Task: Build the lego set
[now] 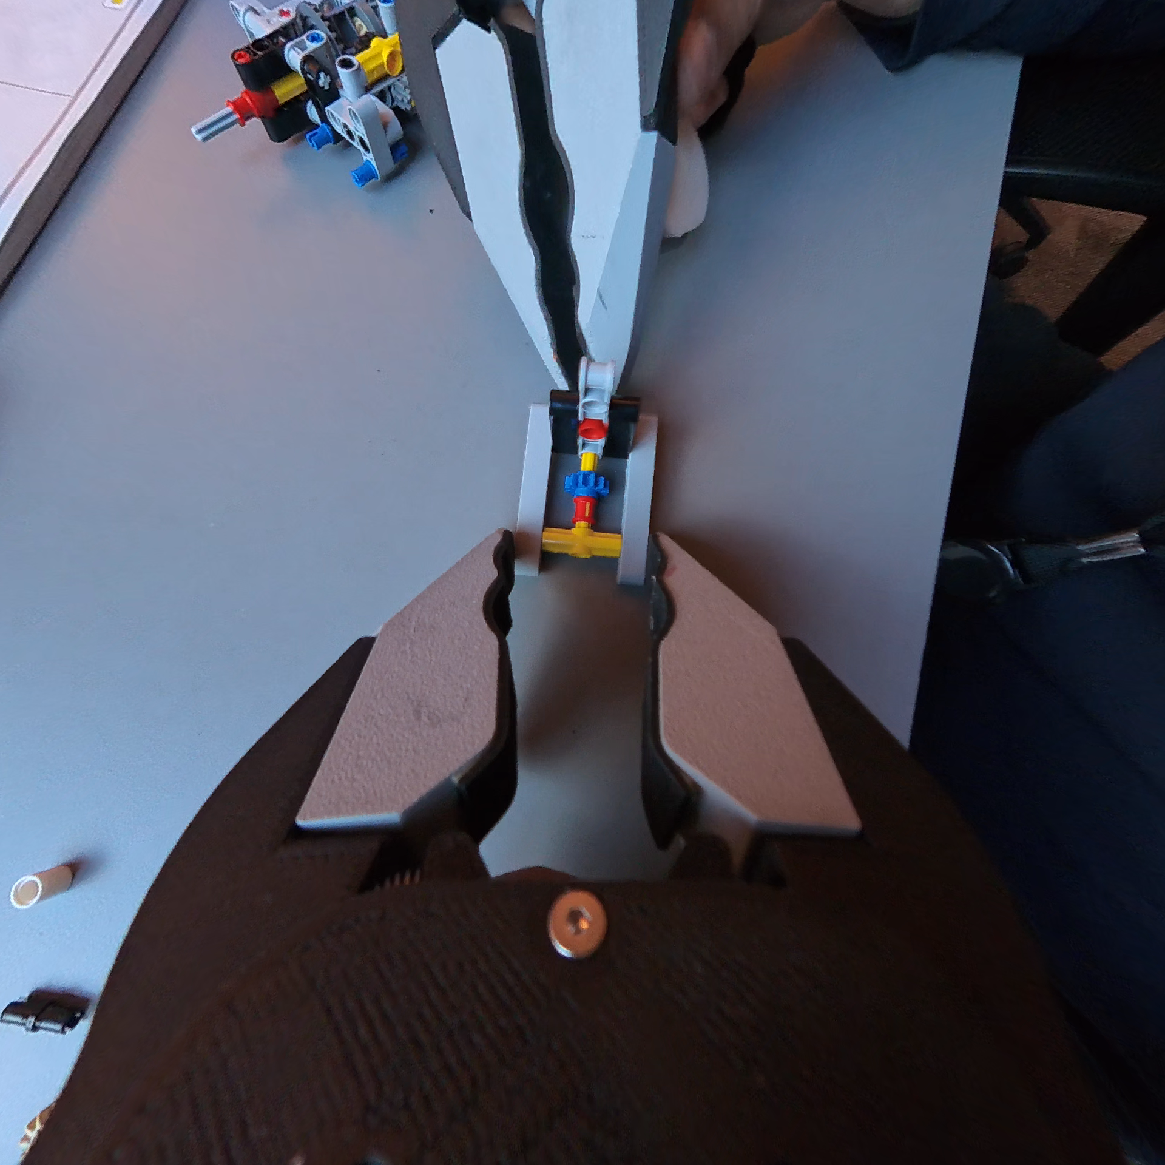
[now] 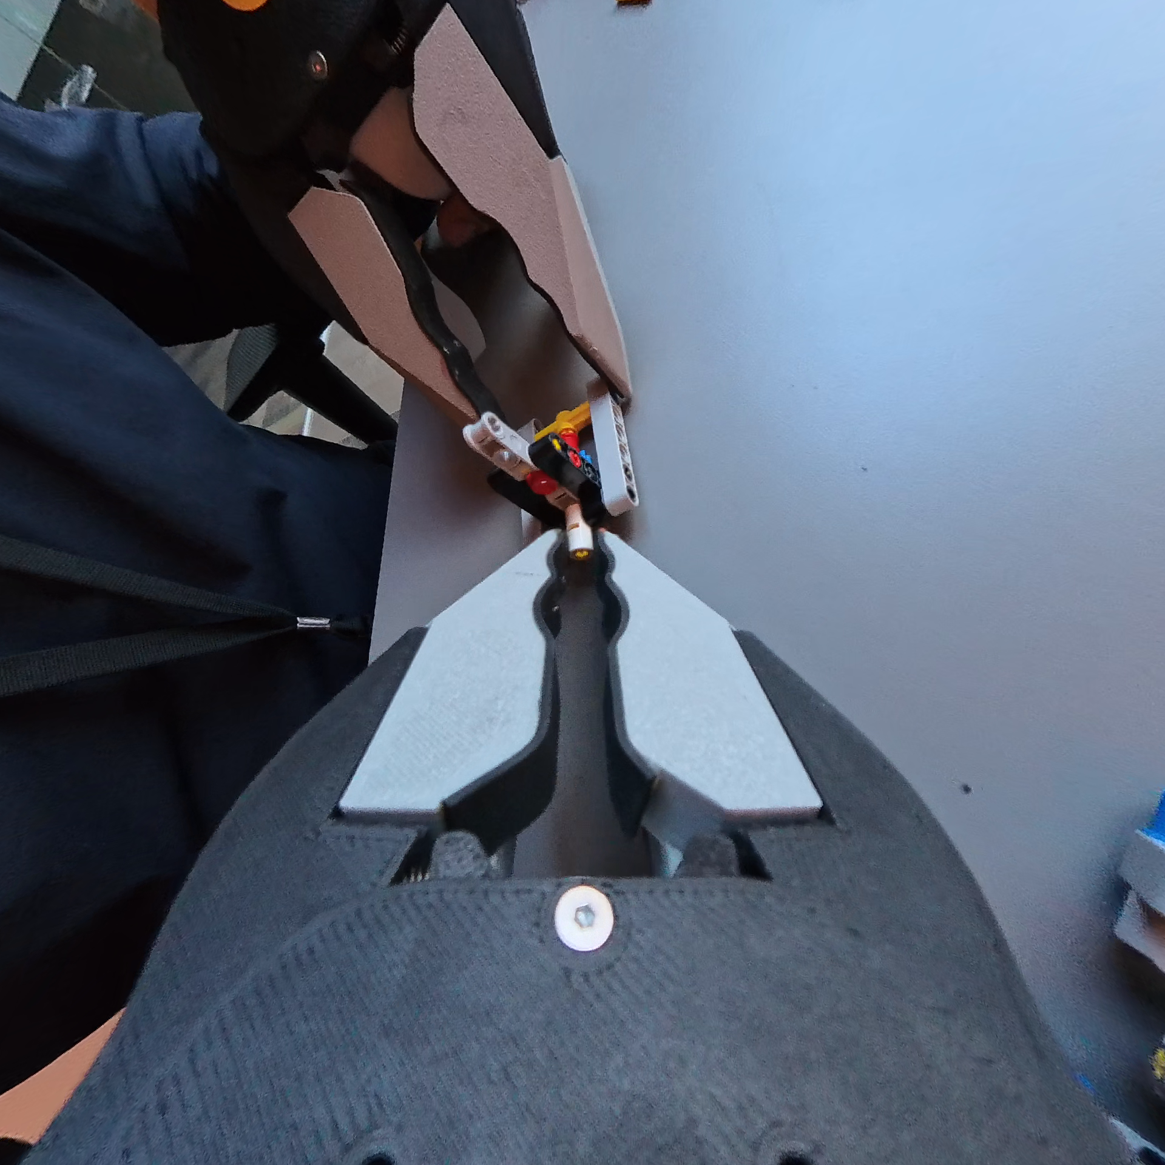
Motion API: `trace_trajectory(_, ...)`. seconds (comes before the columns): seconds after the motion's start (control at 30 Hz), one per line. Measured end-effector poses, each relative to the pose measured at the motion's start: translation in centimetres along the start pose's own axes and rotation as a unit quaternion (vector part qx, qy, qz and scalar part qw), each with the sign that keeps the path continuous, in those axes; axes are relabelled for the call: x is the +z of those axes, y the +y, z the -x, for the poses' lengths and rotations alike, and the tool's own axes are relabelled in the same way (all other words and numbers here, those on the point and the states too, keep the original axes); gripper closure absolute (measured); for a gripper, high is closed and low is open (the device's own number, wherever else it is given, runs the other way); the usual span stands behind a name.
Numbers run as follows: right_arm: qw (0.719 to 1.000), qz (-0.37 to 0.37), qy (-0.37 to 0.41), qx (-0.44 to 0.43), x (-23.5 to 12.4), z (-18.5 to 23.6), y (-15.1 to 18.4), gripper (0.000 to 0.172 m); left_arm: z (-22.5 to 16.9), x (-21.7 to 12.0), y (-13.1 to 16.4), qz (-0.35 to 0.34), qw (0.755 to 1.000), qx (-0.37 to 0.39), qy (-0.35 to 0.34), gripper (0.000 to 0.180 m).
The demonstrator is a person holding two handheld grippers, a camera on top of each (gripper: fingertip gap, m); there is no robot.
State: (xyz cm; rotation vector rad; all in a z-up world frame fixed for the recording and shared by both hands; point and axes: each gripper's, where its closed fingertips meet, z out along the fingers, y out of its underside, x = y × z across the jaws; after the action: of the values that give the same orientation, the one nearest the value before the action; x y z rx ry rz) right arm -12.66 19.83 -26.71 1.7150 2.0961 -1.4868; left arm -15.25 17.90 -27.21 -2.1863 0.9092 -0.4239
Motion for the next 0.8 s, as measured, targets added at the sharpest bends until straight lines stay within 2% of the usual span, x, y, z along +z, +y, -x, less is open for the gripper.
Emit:
trace_trajectory(0.57, 0.999, 0.002, -0.021, 0.027, -1.1, -0.2, 0.7, 0.168, 0.1, -0.3, 0.3, 0.001, 1.000, -0.008, 0.006, 0.141)
trace_trajectory(0.63, 0.999, 0.002, -0.019, 0.028, -1.1, -0.2, 0.7, 0.168, 0.1, -0.3, 0.3, 0.001, 1.000, -0.010, 0.006, 0.129)
trace_trajectory(0.8, 0.999, 0.002, -0.021, 0.028, -1.1, -0.2, 0.7, 0.168, 0.1, -0.6, -0.1, -0.015, 1.000, -0.017, 0.015, 0.130)
